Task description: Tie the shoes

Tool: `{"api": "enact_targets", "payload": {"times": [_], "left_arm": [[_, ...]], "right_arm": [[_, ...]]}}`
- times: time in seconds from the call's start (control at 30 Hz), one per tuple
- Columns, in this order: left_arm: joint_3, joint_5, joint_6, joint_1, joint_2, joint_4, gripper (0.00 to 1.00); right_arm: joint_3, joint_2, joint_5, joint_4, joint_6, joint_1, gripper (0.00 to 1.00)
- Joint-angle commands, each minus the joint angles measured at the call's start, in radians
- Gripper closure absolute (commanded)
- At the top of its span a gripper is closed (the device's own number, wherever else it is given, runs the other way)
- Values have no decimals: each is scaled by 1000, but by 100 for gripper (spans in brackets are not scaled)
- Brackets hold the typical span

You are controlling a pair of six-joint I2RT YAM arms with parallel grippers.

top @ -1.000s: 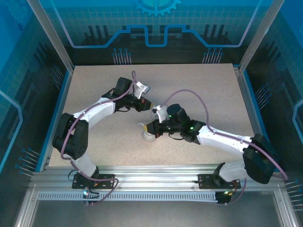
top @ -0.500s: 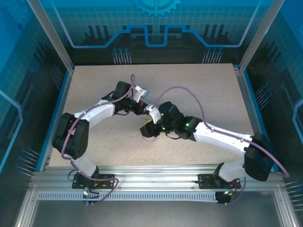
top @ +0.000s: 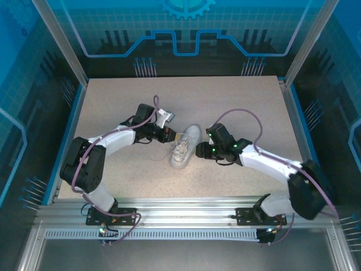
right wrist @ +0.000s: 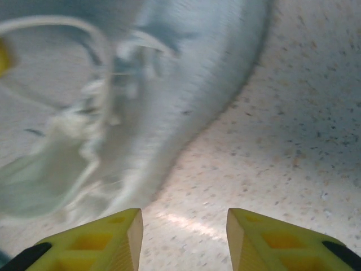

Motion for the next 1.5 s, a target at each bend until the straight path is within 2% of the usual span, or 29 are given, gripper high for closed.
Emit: {"api": "enact_targets", "payload": {"times": [0.0, 0.13, 0.43, 0.73, 0.9, 1.1, 1.27, 1.3, 1.4, 1.47], "left_arm": [[-54, -26, -46, 0, -65, 50, 100], [-105, -56, -73, -13, -107, 66, 100], [-159, -134, -140, -61, -160, 86, 100], [-112, -151, -157, -61, -175, 57, 100], [-94, -149, -155, -54, -183, 32, 100], [-107, -140, -158, -23, -199, 15, 100], [-134, -130, -158, -11, -177, 18, 100], [-142, -128, -158, -11, -173, 23, 100], [-175, -131, -162, -12, -156, 35, 100], [-207, -131, -176, -13, -149, 55, 100]], "right_arm": [[71, 123, -68, 39, 6, -41, 60], [174, 272, -87, 62, -32, -78, 63], [428, 559, -223, 79, -117, -140, 67], [600, 670, -305, 66, -171, -146, 68], [625, 677, -307, 77, -166, -134, 72], [586, 601, -205, 66, -163, -110, 78], [545, 550, -147, 86, -153, -99, 78], [543, 547, -137, 82, -154, -98, 77], [520, 530, -94, 68, -138, -98, 62], [483, 510, -61, 74, -125, -102, 56]]}}
